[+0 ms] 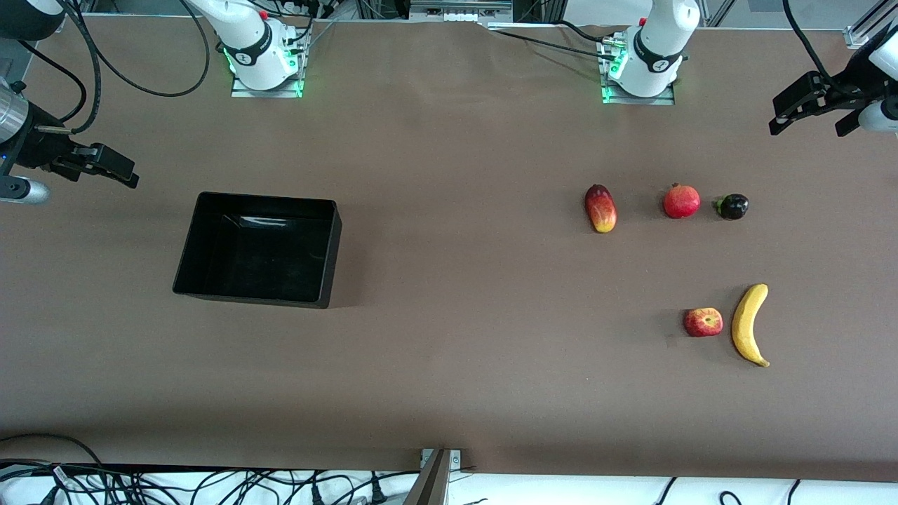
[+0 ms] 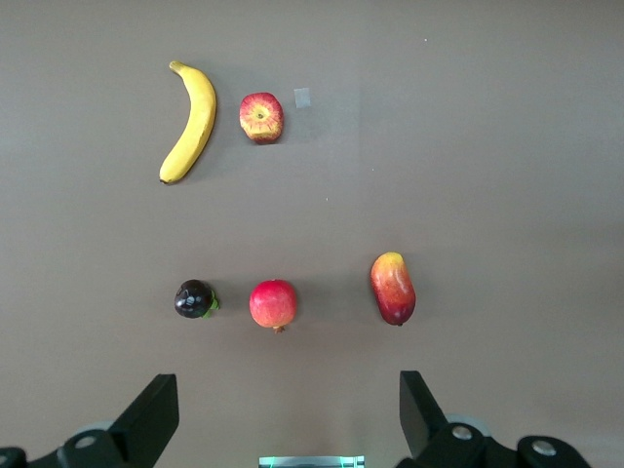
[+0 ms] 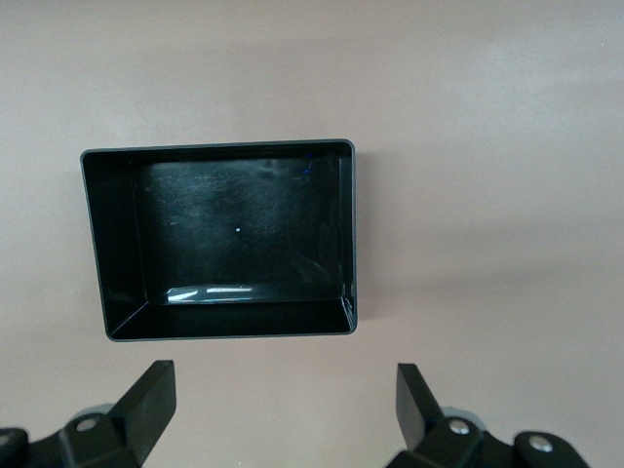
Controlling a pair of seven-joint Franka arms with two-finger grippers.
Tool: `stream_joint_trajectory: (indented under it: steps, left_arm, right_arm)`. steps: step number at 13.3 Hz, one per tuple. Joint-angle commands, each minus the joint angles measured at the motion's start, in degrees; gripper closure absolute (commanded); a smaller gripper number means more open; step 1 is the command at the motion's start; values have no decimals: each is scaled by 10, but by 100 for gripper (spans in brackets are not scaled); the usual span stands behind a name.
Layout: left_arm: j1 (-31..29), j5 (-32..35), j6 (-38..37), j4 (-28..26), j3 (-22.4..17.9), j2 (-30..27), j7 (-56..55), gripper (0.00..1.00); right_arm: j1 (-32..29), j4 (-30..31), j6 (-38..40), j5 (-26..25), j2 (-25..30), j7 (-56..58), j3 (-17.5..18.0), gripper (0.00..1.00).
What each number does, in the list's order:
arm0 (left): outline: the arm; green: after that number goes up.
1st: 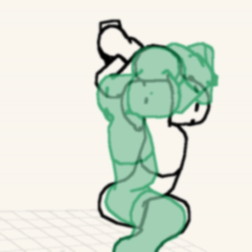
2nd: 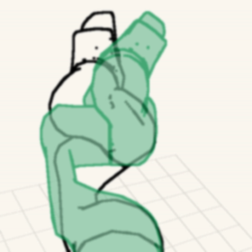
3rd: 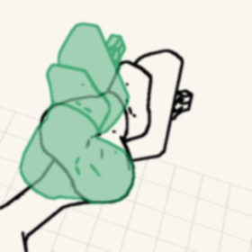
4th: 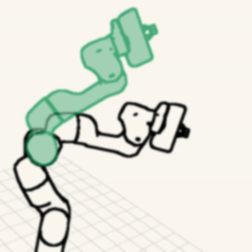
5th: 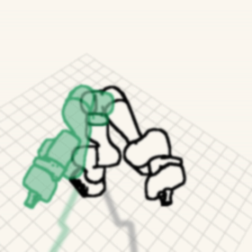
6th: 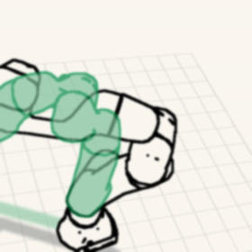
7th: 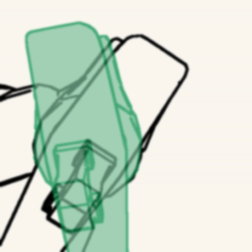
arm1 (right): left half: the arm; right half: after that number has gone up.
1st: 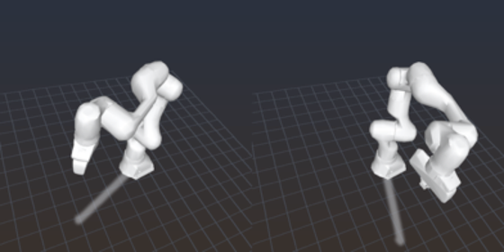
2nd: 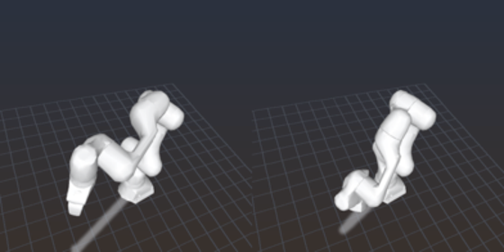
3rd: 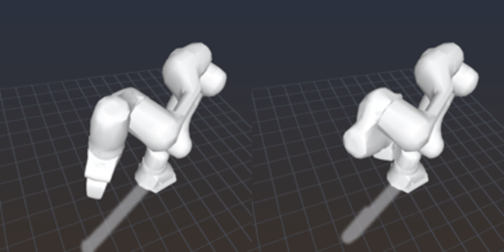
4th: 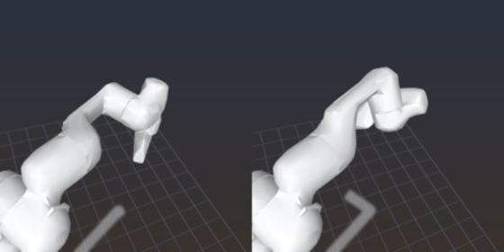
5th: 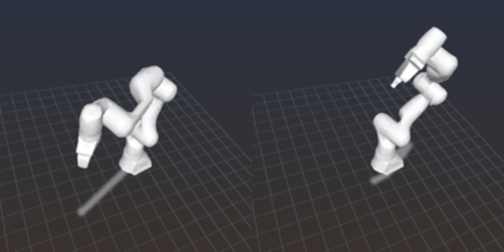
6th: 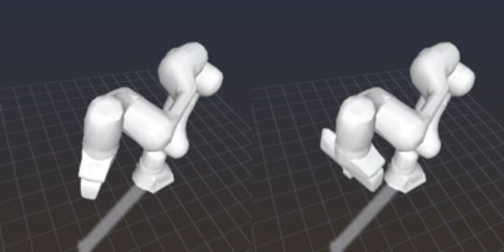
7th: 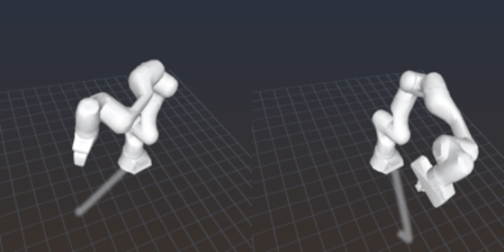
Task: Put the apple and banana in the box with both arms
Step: 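Reach the left gripper toward the small apple while the right gripper reaches the box, then grasp the small apple with the left gripper while the right gripper grips the box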
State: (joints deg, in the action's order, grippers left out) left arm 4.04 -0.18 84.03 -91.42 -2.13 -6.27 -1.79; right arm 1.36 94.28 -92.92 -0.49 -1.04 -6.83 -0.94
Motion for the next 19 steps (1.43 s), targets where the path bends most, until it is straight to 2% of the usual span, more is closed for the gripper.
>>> stream_joint_trajectory:
  steps: [1, 6, 9, 12, 16, 19]
  left_arm:
    - [-3, -16, 6, -5, -2, -3, 0, 0]
    - [-3, -16, 7, -6, -1, 4, 7, 0]
    - [-11, -16, 40, -9, -1, 42, 7, 0]
    - [-34, -18, 61, -3, 5, 120, 8, 0]
    - [-63, -18, 179, -3, 5, 234, 121, 0]
    - [-67, -11, 263, -5, 5, 302, 143, 0]
  right_arm:
    - [-4, -3, 0, -7, 0, -7, 6, 0]
    - [-5, -3, 4, -6, 0, -10, 5, 0]
    - [-3, -2, 10, -6, -8, -2, 6, 0]
    - [-8, -3, 21, -7, -19, -3, 5, 0]
    - [-16, 10, 64, -12, -42, 1, 1, 0]
    - [-22, 74, 27, -19, -68, 2, -13, 0]
